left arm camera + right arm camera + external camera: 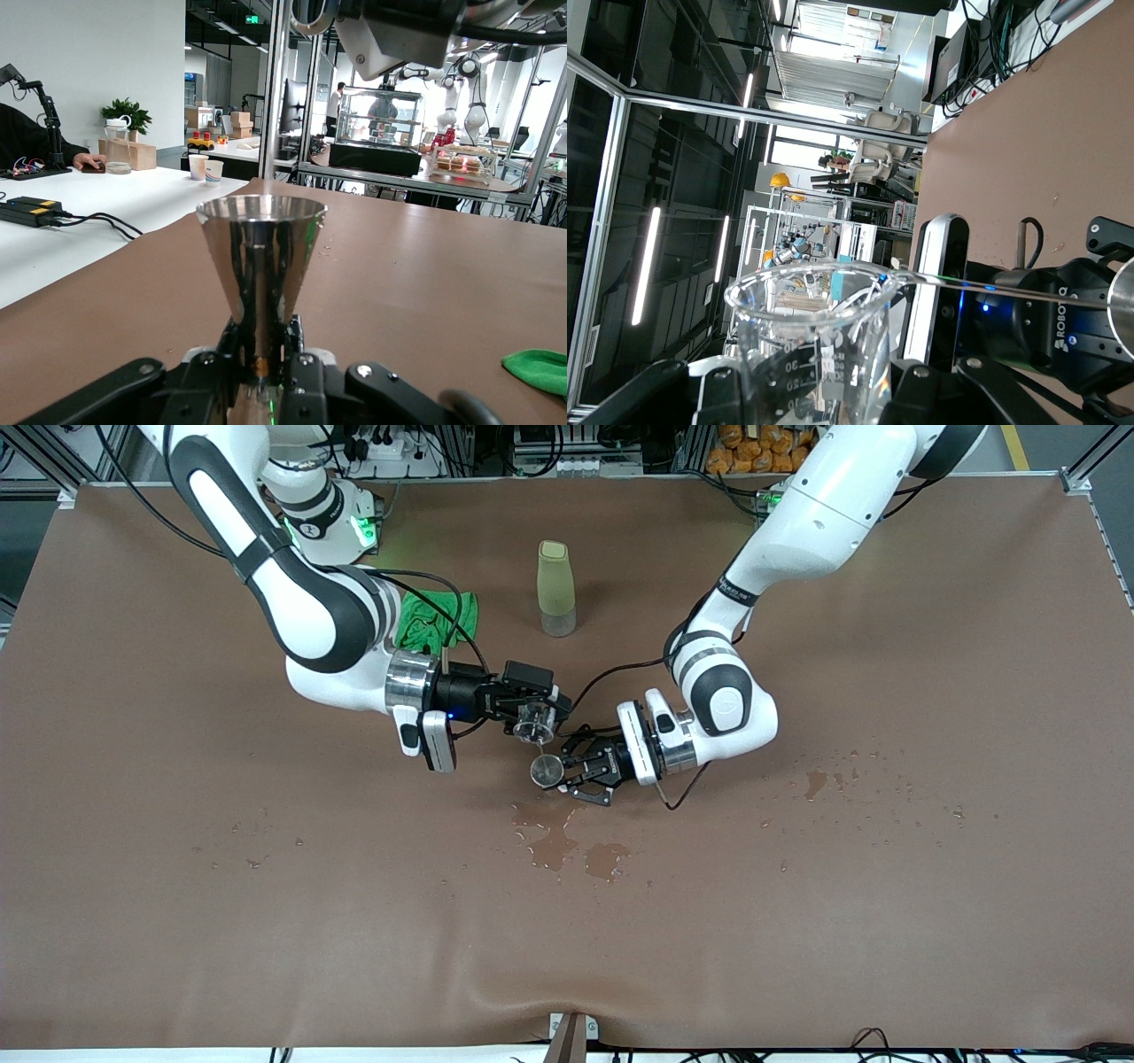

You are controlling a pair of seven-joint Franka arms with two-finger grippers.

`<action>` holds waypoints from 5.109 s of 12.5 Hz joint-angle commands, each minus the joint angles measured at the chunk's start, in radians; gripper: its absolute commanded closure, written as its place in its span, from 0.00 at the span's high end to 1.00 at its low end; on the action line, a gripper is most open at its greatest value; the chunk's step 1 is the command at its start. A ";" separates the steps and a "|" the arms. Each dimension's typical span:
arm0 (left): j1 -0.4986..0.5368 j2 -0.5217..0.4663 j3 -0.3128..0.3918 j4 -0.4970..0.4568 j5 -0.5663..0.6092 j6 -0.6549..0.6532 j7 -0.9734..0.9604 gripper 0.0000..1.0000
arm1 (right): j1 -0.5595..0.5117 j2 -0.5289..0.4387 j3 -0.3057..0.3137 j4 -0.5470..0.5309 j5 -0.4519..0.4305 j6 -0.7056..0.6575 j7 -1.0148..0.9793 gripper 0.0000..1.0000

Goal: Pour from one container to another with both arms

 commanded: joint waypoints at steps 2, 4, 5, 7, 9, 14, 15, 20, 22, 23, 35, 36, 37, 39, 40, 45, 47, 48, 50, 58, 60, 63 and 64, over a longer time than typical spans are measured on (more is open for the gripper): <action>-0.002 0.007 -0.002 0.017 -0.020 0.009 0.018 0.00 | -0.015 -0.020 0.008 -0.021 0.019 -0.013 0.041 0.00; -0.003 0.007 -0.002 0.017 -0.027 0.009 0.018 0.00 | -0.014 -0.020 0.010 -0.021 0.017 -0.013 0.059 0.00; -0.003 0.006 -0.002 0.017 -0.027 0.009 0.018 0.00 | -0.015 -0.020 0.010 -0.019 0.017 -0.015 0.068 0.00; -0.005 0.006 -0.002 0.017 -0.027 0.009 0.018 0.00 | -0.015 -0.020 0.010 -0.021 0.019 -0.015 0.088 0.00; -0.005 0.006 -0.002 0.017 -0.027 0.009 0.018 0.00 | -0.016 -0.020 0.010 -0.019 0.019 -0.028 0.105 0.00; -0.005 0.006 -0.002 0.017 -0.027 0.009 0.017 0.00 | -0.034 -0.020 0.010 -0.019 0.019 -0.059 0.133 0.00; -0.003 0.006 -0.002 0.015 -0.027 0.009 0.018 0.00 | -0.034 -0.020 0.010 -0.019 0.019 -0.059 0.134 0.00; -0.005 0.006 -0.002 0.015 -0.029 0.009 0.017 0.00 | -0.034 -0.004 0.010 -0.016 0.051 -0.065 0.143 0.00; -0.005 0.006 -0.002 0.015 -0.030 0.009 0.018 0.00 | -0.036 -0.004 0.010 -0.016 0.066 -0.075 0.148 0.00; -0.005 0.006 -0.002 0.015 -0.030 0.009 0.018 0.00 | -0.037 -0.001 0.010 -0.014 0.068 -0.078 0.157 0.00; -0.006 0.007 -0.002 0.012 -0.064 0.011 0.074 0.00 | -0.047 0.026 0.008 0.018 0.075 -0.111 0.248 0.00; -0.008 0.007 -0.002 0.012 -0.069 0.009 0.081 0.00 | -0.045 0.026 0.008 0.019 0.090 -0.111 0.248 0.00; -0.008 0.007 -0.002 0.012 -0.069 0.009 0.083 0.00 | -0.045 0.026 0.008 0.021 0.097 -0.111 0.249 0.00; -0.009 0.007 -0.002 0.012 -0.069 0.011 0.084 0.00 | -0.047 0.036 0.008 0.028 0.097 -0.114 0.258 0.00; -0.009 0.009 -0.002 0.012 -0.070 0.011 0.086 0.00 | -0.047 0.039 0.008 0.030 0.097 -0.130 0.260 0.00; -0.011 0.009 -0.002 0.011 -0.087 0.011 0.106 0.00 | -0.047 0.050 0.008 0.039 0.098 -0.141 0.271 0.00; -0.011 0.010 -0.002 0.011 -0.087 0.011 0.106 0.00 | -0.047 0.059 0.008 0.050 0.098 -0.141 0.271 0.00; -0.011 0.009 -0.002 0.011 -0.087 0.011 0.106 0.00 | -0.045 0.065 0.008 0.059 0.098 -0.141 0.271 0.00; -0.009 0.009 -0.002 0.011 -0.089 0.011 0.104 0.00 | -0.044 0.073 0.008 0.073 0.098 -0.141 0.272 0.00; -0.009 0.009 -0.002 0.011 -0.089 0.011 0.104 0.00 | -0.042 0.073 0.005 0.075 0.078 -0.138 0.181 0.00; -0.003 0.009 -0.002 0.009 -0.087 0.011 0.103 0.00 | -0.045 0.073 0.000 0.075 0.069 -0.134 0.113 0.00; 0.018 0.006 -0.002 0.003 -0.079 0.009 0.100 0.00 | -0.047 0.073 -0.070 0.101 -0.125 -0.136 0.052 0.00; 0.026 0.006 0.000 -0.002 -0.073 0.008 0.100 0.00 | -0.047 0.073 -0.096 0.107 -0.186 -0.136 0.013 0.00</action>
